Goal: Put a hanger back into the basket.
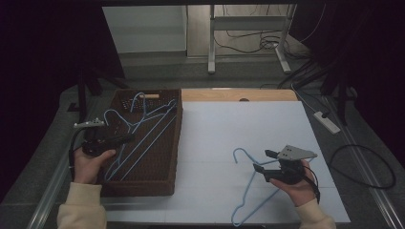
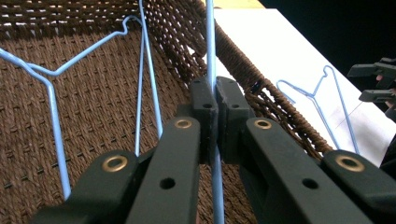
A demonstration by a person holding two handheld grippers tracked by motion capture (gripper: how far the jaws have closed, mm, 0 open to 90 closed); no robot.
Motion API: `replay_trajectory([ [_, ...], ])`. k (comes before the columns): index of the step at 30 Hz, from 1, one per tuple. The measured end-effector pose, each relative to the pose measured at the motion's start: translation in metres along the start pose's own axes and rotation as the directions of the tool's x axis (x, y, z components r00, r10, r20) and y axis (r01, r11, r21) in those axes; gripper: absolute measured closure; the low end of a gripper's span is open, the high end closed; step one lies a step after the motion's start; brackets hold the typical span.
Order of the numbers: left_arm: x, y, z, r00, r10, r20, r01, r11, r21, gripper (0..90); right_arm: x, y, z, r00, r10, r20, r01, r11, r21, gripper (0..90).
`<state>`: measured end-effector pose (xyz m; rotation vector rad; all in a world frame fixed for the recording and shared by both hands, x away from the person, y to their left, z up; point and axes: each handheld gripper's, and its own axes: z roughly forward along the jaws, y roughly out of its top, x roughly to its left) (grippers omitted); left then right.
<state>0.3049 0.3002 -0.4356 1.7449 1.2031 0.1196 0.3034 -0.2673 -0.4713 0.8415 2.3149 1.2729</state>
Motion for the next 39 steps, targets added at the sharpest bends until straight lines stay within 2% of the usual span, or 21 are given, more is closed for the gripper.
replay_trajectory([
  [16, 0.012, -0.003, 0.017, 0.9993, -0.028, 0.026, 0.026, 0.9965, 0.080, 86.8, 0.000, 0.000, 0.001, 1.0000, -0.003, -0.001, 0.003, 1.000, 0.007, 29.6],
  [19, 0.015, -0.003, 0.018, 0.9991, -0.042, -0.007, 0.042, 0.9945, 0.095, 86.8, 0.000, 0.000, 0.001, 1.0000, -0.006, -0.002, 0.006, 1.000, 0.006, 29.6],
  [21, 0.016, -0.002, 0.019, 0.9970, -0.049, -0.061, 0.055, 0.9920, 0.113, 86.7, 0.001, 0.000, 0.002, 1.0000, -0.005, -0.003, 0.005, 1.000, 0.005, 29.6],
  [26, 0.022, -0.003, 0.019, 0.9830, -0.065, -0.172, 0.092, 0.9832, 0.157, 86.5, 0.001, 0.000, 0.002, 1.0000, -0.002, -0.004, 0.002, 1.000, 0.007, 29.5],
  [33, 0.026, -0.004, 0.027, 0.9657, -0.053, -0.254, 0.112, 0.9682, 0.224, 85.8, 0.001, 0.000, 0.003, 1.0000, -0.004, -0.006, 0.004, 1.000, 0.012, 29.6],
  [34, 0.027, -0.004, 0.028, 0.9615, -0.050, -0.270, 0.116, 0.9654, 0.234, 85.6, 0.001, 0.000, 0.003, 1.0000, -0.004, -0.005, 0.004, 1.000, 0.012, 29.6],
  [35, 0.027, -0.003, 0.029, 0.9593, -0.045, -0.279, 0.115, 0.9644, 0.238, 85.3, 0.001, 0.000, 0.003, 1.0000, -0.005, -0.005, 0.005, 1.000, 0.012, 29.6],
  [36, 0.026, -0.003, 0.030, 0.9536, -0.035, -0.299, 0.112, 0.9634, 0.244, 84.9, 0.001, 0.000, 0.003, 1.0000, -0.006, -0.006, 0.006, 1.000, 0.012, 29.6],
  [37, 0.026, -0.003, 0.030, 0.9509, -0.029, -0.308, 0.109, 0.9635, 0.244, 83.3, 0.001, 0.000, 0.003, 1.0000, -0.006, -0.006, 0.006, 1.000, 0.012, 29.5],
  [39, 0.025, -0.003, 0.031, 0.9409, -0.010, -0.339, 0.096, 0.9666, 0.238, 77.9, 0.001, 0.000, 0.003, 1.0000, -0.007, -0.006, 0.007, 1.000, 0.013, 29.5],
])
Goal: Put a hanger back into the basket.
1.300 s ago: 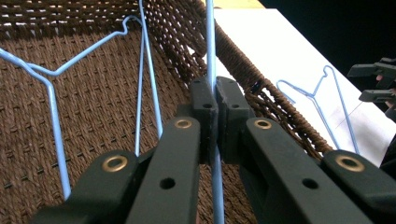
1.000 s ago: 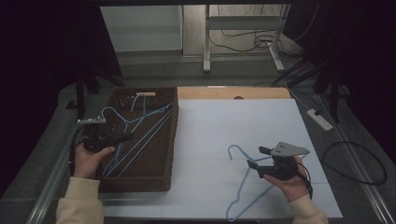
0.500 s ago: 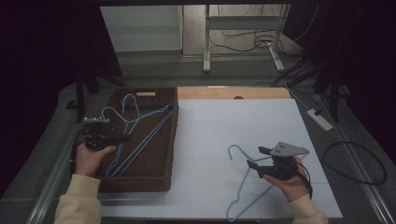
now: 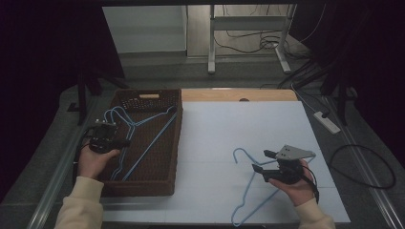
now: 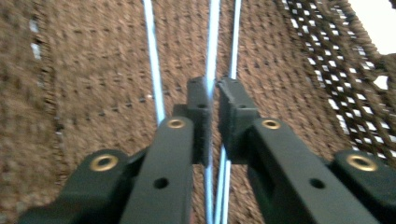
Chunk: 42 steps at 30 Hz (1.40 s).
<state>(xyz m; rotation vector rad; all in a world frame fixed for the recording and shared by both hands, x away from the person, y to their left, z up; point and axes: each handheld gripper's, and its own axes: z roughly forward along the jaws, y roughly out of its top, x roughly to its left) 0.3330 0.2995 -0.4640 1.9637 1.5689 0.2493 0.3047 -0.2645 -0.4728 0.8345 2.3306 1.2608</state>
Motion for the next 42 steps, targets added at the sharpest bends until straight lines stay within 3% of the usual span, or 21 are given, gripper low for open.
replay_trajectory([
  [2, -0.002, 0.000, -0.001, 0.9986, 0.020, -0.049, -0.021, 0.9995, -0.024, 65.8, 0.000, 0.000, 0.000, 1.0000, 0.000, 0.000, 0.000, 1.000, -0.001, 29.5],
  [6, -0.007, -0.002, -0.011, 0.9969, 0.050, -0.061, -0.056, 0.9929, -0.105, 46.8, 0.000, 0.000, 0.000, 1.0000, 0.003, -0.001, -0.003, 1.000, 0.001, 29.5],
  [10, -0.015, -0.004, -0.024, 0.9959, 0.089, -0.013, -0.090, 0.9775, -0.191, 41.0, 0.000, 0.000, 0.000, 1.0000, 0.002, 0.000, -0.002, 1.000, 0.000, 29.5],
  [11, -0.019, -0.005, -0.030, 0.9940, 0.109, 0.009, -0.104, 0.9697, -0.221, 40.1, 0.000, 0.000, 0.000, 1.0000, 0.001, 0.001, -0.001, 1.000, 0.000, 29.5],
  [12, -0.019, -0.005, -0.030, 0.9940, 0.109, 0.009, -0.104, 0.9697, -0.221, 39.4, 0.000, 0.000, -0.001, 1.0000, 0.002, 0.001, -0.002, 1.000, 0.000, 29.5],
  [13, -0.023, -0.007, -0.036, 0.9907, 0.134, 0.026, -0.123, 0.9609, -0.248, 39.2, 0.000, 0.000, -0.001, 1.0000, 0.002, 0.001, -0.002, 1.000, 0.000, 29.5],
  [18, -0.037, -0.014, -0.048, 0.9808, 0.178, 0.079, -0.145, 0.9384, -0.314, 37.8, 0.000, 0.000, -0.001, 1.0000, 0.002, 0.002, -0.002, 1.000, 0.000, 29.5],
  [24, -0.055, -0.021, -0.055, 0.9654, 0.235, 0.113, -0.186, 0.9244, -0.333, 37.0, 0.000, 0.000, -0.001, 1.0000, -0.003, -0.001, 0.003, 1.000, 0.002, 29.5],
  [29, -0.063, -0.026, -0.055, 0.9590, 0.257, 0.120, -0.202, 0.9156, -0.348, 36.1, -0.001, 0.000, 0.000, 1.0000, 0.003, -0.002, -0.003, 1.000, 0.000, 29.5],
  [30, -0.068, -0.029, -0.055, 0.9518, 0.274, 0.137, -0.211, 0.9099, -0.357, 36.1, -0.001, 0.000, 0.000, 1.0000, 0.004, -0.001, -0.004, 1.000, 0.002, 29.5],
  [37, -0.089, -0.037, -0.056, 0.9318, 0.328, 0.156, -0.245, 0.8851, -0.396, 33.5, -0.002, -0.001, 0.001, 1.0000, 0.006, -0.004, -0.006, 1.000, 0.013, 29.2],
  [41, -0.097, -0.040, -0.055, 0.9247, 0.347, 0.156, -0.262, 0.8781, -0.400, 32.4, -0.002, -0.001, 0.000, 0.9999, 0.011, -0.006, -0.011, 1.000, 0.008, 29.2],
  [42, -0.100, -0.043, -0.054, 0.9196, 0.358, 0.163, -0.272, 0.8777, -0.395, 32.2, -0.002, -0.001, -0.001, 0.9999, 0.014, -0.005, -0.013, 1.000, 0.007, 29.2],
])
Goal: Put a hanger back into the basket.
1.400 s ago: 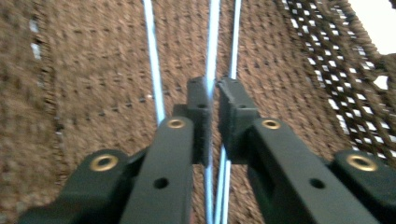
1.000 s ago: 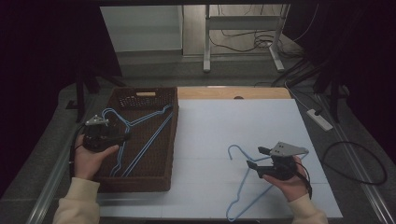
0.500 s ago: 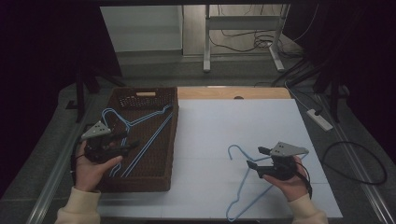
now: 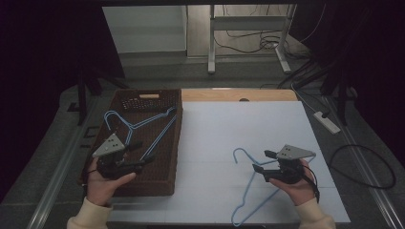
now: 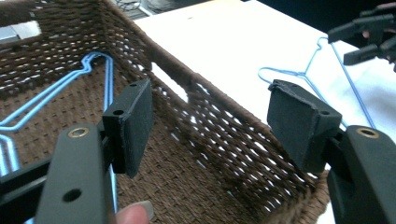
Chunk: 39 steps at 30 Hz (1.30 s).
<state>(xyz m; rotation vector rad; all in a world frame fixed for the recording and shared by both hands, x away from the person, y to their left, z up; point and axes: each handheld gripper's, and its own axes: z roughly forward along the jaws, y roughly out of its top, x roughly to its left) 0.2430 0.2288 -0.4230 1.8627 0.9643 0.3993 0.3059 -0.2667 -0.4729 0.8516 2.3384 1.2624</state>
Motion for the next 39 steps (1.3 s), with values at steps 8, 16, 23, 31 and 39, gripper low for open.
replay_trajectory([
  [8, -0.010, -0.007, 0.011, 0.9996, 0.015, 0.023, -0.015, 0.9995, 0.027, 31.5, -0.003, 0.001, -0.009, 0.9998, 0.014, 0.011, -0.014, 1.000, -0.022, 29.3],
  [16, -0.013, -0.011, 0.016, 0.9996, 0.009, 0.028, -0.010, 0.9992, 0.039, 31.6, -0.004, 0.000, -0.010, 0.9996, 0.022, 0.016, -0.022, 1.000, -0.015, 29.5],
  [23, -0.019, -0.012, 0.015, 0.9995, 0.017, 0.028, -0.018, 0.9990, 0.040, 31.5, 0.001, 0.002, -0.004, 1.0000, -0.002, -0.002, 0.002, 1.000, 0.007, 29.4],
  [31, -0.016, -0.013, 0.014, 0.9996, 0.010, 0.026, -0.010, 0.9997, 0.022, 31.4, 0.000, 0.001, -0.003, 1.0000, 0.003, -0.005, -0.003, 1.000, 0.009, 29.4],
  [39, -0.017, -0.015, 0.017, 0.9994, 0.020, 0.028, -0.020, 0.9995, 0.024, 31.4, -0.003, 0.000, -0.004, 0.9995, 0.032, 0.002, -0.032, 0.999, 0.032, 29.9],
])
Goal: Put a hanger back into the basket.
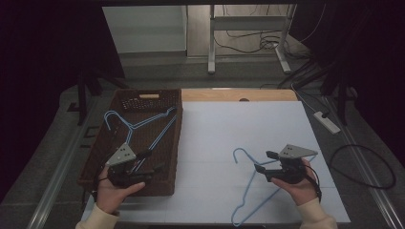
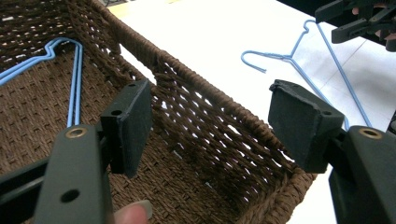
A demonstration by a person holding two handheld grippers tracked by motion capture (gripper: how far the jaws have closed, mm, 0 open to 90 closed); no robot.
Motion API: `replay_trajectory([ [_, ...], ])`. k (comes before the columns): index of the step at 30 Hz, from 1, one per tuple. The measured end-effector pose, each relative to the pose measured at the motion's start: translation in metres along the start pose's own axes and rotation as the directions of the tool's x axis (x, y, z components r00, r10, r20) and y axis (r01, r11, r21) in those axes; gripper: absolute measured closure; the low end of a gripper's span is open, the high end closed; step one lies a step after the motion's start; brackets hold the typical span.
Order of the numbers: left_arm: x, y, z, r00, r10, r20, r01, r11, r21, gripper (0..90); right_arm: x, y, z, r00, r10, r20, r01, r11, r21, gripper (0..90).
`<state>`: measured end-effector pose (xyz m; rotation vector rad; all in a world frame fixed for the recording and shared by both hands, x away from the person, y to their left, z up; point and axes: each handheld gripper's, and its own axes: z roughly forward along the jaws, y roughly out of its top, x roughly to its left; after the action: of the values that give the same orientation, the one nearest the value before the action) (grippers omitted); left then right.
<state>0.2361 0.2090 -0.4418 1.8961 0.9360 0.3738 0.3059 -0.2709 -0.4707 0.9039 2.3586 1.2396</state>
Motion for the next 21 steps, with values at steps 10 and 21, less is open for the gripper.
replay_trajectory([
  [10, 0.002, -0.002, 0.001, 0.9999, 0.000, 0.011, -0.001, 0.9999, 0.010, 31.3, -0.004, 0.008, -0.001, 0.9980, 0.049, 0.040, -0.052, 0.995, 0.080, 30.5],
  [21, 0.000, 0.000, -0.001, 1.0000, 0.007, 0.007, -0.007, 0.9999, 0.009, 31.2, -0.007, 0.030, 0.021, 0.9973, 0.012, 0.073, -0.033, 0.956, 0.293, 30.7],
])
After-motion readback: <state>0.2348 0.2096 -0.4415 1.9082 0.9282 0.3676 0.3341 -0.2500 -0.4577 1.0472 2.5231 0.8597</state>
